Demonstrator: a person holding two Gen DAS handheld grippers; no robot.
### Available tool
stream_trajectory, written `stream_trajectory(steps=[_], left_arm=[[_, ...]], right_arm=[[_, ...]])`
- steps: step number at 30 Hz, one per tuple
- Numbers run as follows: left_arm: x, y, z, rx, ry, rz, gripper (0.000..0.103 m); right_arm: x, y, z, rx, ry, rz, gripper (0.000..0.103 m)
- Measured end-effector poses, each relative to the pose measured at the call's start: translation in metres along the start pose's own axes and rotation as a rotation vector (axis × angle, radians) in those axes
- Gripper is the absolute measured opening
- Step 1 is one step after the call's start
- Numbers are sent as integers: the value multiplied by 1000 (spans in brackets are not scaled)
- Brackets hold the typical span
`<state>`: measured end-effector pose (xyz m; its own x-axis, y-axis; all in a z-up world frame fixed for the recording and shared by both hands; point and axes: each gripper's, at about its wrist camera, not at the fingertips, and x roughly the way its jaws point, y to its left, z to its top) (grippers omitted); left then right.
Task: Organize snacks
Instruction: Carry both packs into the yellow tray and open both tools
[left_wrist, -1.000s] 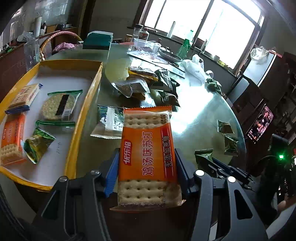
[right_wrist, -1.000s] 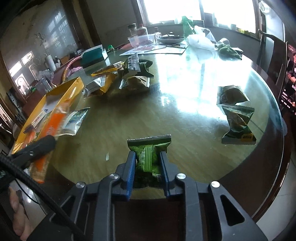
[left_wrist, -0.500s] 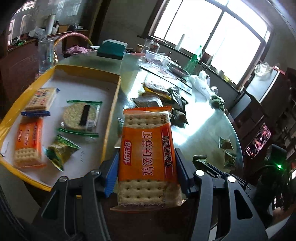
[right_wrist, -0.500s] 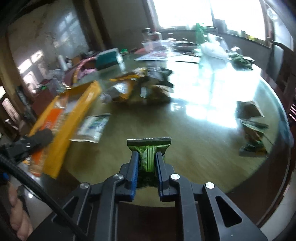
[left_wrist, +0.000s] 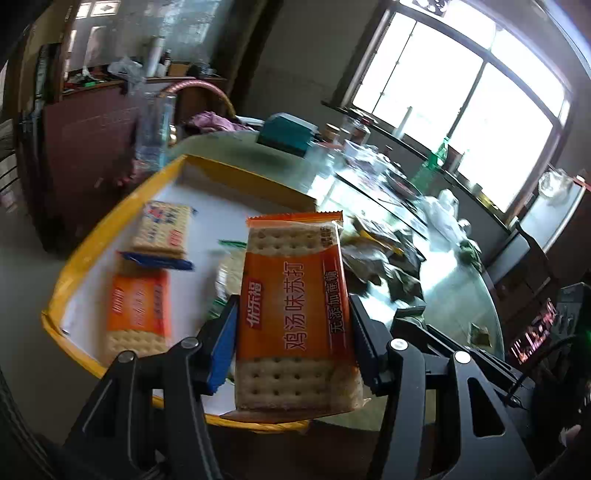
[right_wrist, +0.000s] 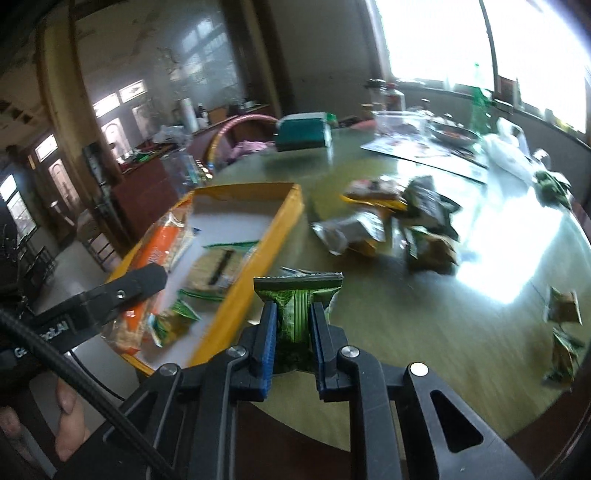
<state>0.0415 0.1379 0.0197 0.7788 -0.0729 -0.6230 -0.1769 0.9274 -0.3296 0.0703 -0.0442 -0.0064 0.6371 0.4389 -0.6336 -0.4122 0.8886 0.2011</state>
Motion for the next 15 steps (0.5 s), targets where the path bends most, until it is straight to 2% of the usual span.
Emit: stream_trajectory(steps=[11, 15], left_arm=[[3, 47, 28, -52, -22, 65, 57], [18, 56, 41, -44, 7, 39, 57]], right_arm=[[39, 34, 27, -20, 17, 139, 16], [62, 44, 41, 1, 50, 184, 16]])
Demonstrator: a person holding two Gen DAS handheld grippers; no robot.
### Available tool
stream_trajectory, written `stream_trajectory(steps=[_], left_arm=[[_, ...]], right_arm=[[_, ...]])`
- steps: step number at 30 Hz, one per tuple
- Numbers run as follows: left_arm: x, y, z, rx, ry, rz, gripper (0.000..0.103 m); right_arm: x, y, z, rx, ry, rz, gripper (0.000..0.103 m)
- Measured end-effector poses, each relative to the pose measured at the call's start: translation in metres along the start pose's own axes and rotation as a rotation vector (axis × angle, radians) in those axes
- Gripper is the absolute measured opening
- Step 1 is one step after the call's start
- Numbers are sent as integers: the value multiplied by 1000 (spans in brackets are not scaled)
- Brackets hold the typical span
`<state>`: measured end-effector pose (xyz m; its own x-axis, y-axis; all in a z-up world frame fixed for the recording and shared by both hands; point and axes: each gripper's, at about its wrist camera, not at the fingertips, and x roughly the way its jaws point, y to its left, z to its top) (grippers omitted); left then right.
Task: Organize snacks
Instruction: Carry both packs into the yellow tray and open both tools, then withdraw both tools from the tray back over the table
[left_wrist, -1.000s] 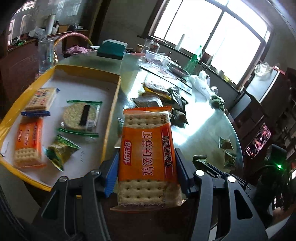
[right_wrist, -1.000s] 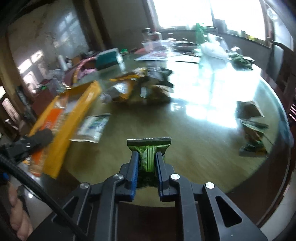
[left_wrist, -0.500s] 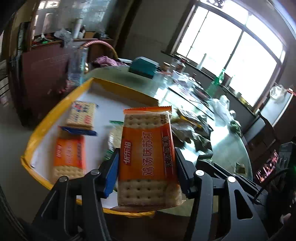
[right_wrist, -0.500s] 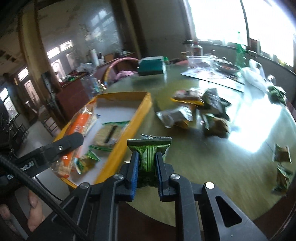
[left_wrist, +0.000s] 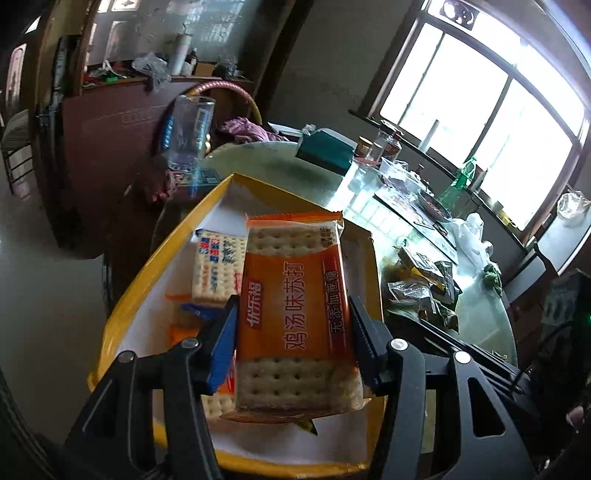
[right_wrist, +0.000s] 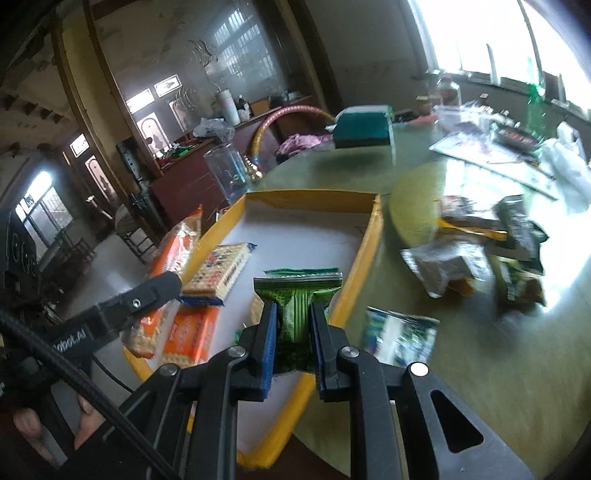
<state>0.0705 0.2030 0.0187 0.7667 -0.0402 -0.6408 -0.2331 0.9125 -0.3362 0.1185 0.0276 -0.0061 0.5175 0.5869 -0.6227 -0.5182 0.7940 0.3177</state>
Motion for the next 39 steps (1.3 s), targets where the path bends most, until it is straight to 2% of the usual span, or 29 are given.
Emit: stream_trajectory(steps=[9, 13, 19, 24, 25, 27, 28, 29, 32, 35, 39], left_arm=[[50, 4, 14, 32, 142, -51, 57], [60, 7, 13, 12, 172, -18, 57], [59, 9, 14, 9, 157, -7, 57], [58, 11, 14, -4, 134, 12, 58], [56, 11, 13, -7, 125, 22, 62], [51, 11, 13, -17, 97, 34, 75], [47, 11, 12, -21, 81, 45, 79], [42, 10, 11, -20, 62, 51, 79], [31, 4, 7, -8, 41, 73, 81], [13, -10, -2, 25, -5, 100, 81], [-9, -40, -19, 91, -54, 73, 82]], right_arm=[[57, -5, 35, 53, 69, 15, 16], [70, -12, 36, 83, 92, 18, 16], [81, -12, 31, 94, 130, 23, 17], [78, -10, 29, 83, 123, 19, 19], [75, -10, 28, 84, 121, 23, 19], [71, -11, 27, 85, 120, 21, 26], [64, -12, 25, 87, 110, 22, 32], [59, -13, 25, 87, 97, 20, 41], [37, -18, 21, 80, 47, 9, 57], [15, -26, 10, 96, 23, 53, 61], [-16, -39, -11, 105, -4, 79, 69]])
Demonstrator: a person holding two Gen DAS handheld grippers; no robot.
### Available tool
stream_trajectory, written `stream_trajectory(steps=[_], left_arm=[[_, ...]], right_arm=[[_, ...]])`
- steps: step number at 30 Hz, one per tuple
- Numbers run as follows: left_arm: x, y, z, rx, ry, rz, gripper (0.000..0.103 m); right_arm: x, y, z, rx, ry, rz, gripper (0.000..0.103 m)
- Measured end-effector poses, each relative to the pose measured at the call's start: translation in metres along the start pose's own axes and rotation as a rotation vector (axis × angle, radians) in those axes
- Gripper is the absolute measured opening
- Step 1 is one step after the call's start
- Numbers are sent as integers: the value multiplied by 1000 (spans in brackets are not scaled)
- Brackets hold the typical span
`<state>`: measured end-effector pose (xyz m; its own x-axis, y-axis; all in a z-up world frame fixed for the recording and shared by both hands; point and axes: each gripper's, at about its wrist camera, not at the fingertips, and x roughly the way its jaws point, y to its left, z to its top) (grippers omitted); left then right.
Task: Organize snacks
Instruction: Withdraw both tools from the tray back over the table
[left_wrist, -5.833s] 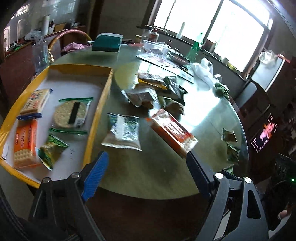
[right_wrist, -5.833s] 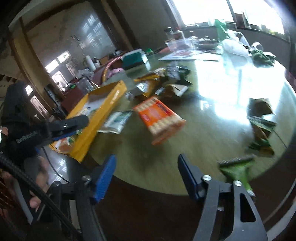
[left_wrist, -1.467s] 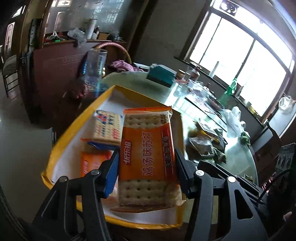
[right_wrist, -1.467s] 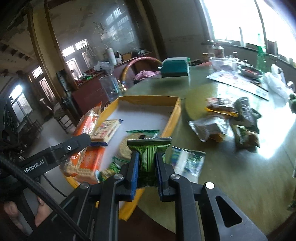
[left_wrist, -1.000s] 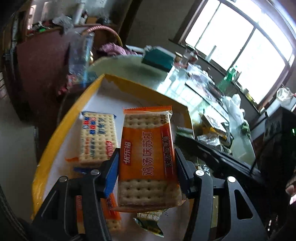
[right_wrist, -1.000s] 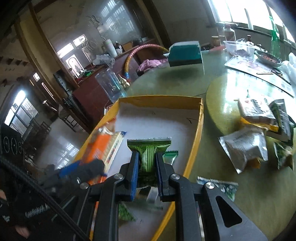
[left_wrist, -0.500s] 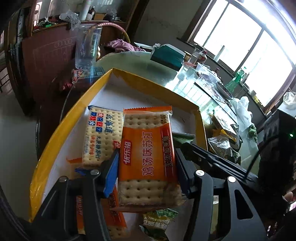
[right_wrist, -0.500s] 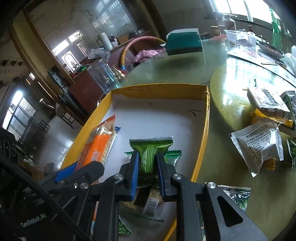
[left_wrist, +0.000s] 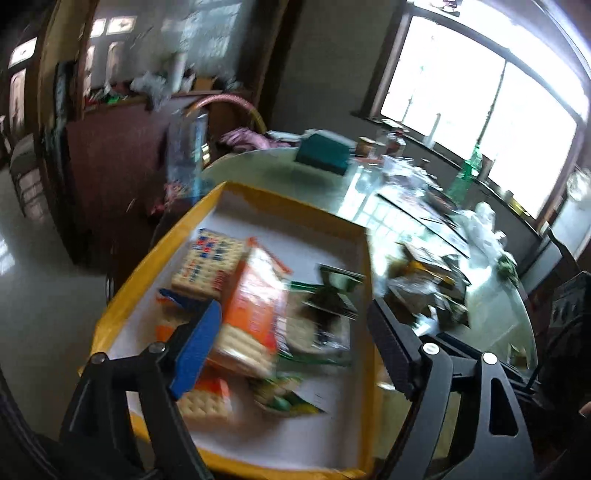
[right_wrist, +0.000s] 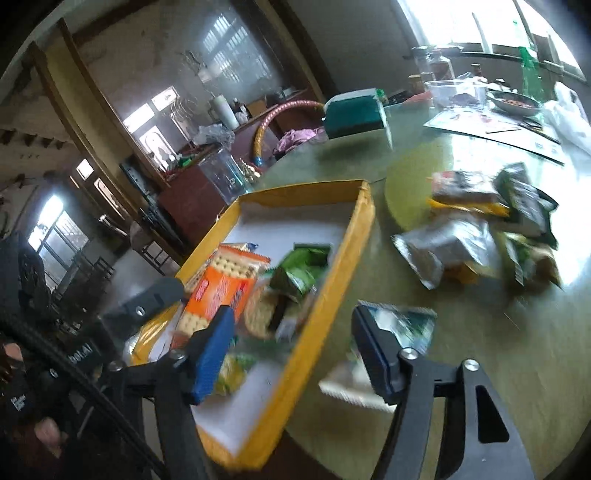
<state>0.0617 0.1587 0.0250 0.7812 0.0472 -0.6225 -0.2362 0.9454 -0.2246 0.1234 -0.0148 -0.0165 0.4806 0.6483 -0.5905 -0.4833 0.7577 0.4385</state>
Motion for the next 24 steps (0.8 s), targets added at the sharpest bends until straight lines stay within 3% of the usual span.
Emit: stream_trajectory(steps=[3, 8, 17, 24], left_arm=[[-8, -27, -8, 58, 7, -42, 82], [-5, -65, -23, 129, 85, -124, 82], [16, -108, -51, 263, 187, -104, 82], [52, -129, -45, 300, 290, -105, 82]], right_arm=[[-21, -17, -17, 35, -13, -18, 71], [-50, -47, -44, 80, -19, -62, 71], [-76, -89, -69, 140, -6, -90, 71], [-84, -105, -72, 165, -21, -112, 71]])
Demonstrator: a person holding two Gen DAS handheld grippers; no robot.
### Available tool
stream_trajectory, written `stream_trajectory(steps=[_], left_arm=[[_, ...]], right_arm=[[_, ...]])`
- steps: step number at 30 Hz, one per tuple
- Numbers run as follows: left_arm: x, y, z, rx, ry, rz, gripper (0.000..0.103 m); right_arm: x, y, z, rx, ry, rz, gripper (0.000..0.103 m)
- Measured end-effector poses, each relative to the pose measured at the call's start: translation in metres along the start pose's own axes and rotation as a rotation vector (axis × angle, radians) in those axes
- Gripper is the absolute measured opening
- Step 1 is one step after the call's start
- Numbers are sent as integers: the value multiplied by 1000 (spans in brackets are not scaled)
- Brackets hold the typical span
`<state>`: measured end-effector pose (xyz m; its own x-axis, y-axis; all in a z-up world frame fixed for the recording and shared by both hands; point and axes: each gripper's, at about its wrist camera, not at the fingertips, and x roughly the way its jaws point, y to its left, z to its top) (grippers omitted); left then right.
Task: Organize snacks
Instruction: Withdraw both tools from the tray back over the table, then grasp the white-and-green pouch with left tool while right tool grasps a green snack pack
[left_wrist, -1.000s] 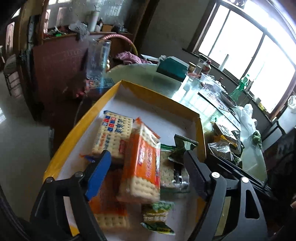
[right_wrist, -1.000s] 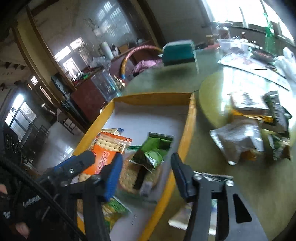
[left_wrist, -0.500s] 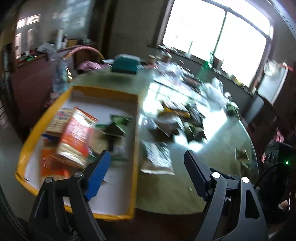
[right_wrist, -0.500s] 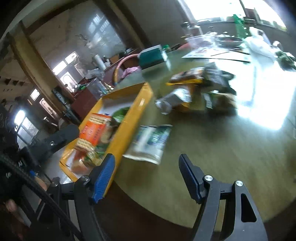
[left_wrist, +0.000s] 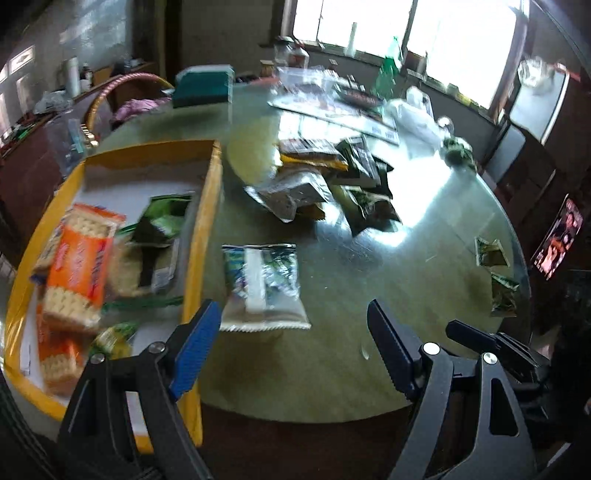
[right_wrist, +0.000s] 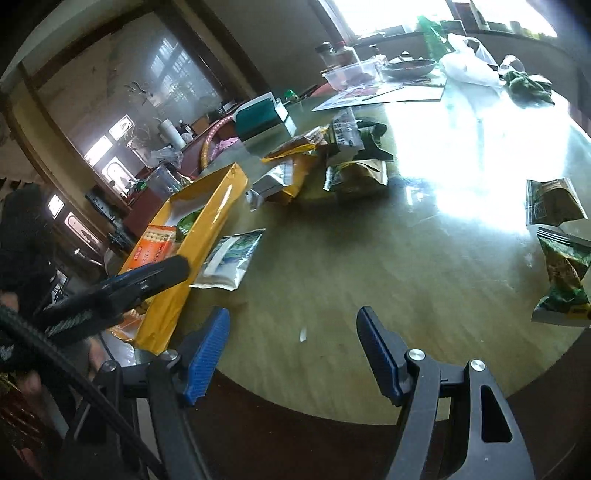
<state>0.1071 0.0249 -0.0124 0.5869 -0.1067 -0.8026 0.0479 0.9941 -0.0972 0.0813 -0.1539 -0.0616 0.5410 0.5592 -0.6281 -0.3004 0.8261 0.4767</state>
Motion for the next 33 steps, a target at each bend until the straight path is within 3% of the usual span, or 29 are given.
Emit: stream_trajectory(steps=[3, 5, 11, 14, 16, 19, 26, 33], left_arm=[[24, -4, 14, 39, 69, 35, 80], [38, -5, 21, 59, 111, 72, 72], [65, -2, 30, 61, 206, 106, 72], [70, -1, 30, 62, 212, 157, 72], [71, 0, 28, 59, 212, 178, 61], [67, -6, 20, 80, 200, 177, 57], [50, -36, -5, 161, 185, 105, 58], [41, -31, -9, 139, 145, 142, 70]], right_arm=[[-1, -4, -1, 5, -4, 5, 71], [-2, -7, -2, 9, -6, 3, 71], [-5, -16, -4, 29, -13, 11, 71], [-6, -18, -3, 30, -16, 9, 71], [-7, -18, -3, 27, -18, 9, 71], [-8, -18, -3, 20, -21, -3, 71], [-20, -22, 1, -19, -37, -31, 71], [-67, -63, 17, 35, -134, -201, 71]])
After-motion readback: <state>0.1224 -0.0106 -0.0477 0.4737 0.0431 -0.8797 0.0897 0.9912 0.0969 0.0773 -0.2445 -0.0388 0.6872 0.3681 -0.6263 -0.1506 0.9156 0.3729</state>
